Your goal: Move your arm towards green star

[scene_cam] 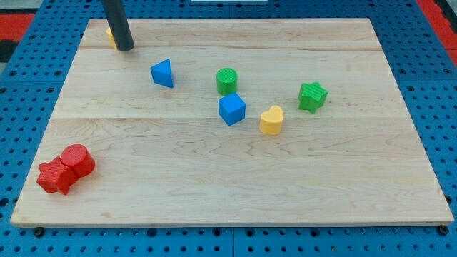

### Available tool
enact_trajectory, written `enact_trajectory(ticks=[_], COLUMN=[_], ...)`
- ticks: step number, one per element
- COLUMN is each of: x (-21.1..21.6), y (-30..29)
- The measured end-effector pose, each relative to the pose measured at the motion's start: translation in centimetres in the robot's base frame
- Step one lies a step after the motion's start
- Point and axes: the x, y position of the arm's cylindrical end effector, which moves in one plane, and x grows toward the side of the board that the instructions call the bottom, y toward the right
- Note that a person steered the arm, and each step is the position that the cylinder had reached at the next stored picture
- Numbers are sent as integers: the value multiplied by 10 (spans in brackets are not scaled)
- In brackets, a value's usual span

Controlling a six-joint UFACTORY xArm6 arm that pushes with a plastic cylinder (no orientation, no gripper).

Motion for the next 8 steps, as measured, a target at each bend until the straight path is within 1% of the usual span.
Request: enact_trajectory(ticks=[1,2,3,4,6,7,8], x=[-18,-23,-8,38,158,195,227], y=[-1,1,35,40,50,116,216])
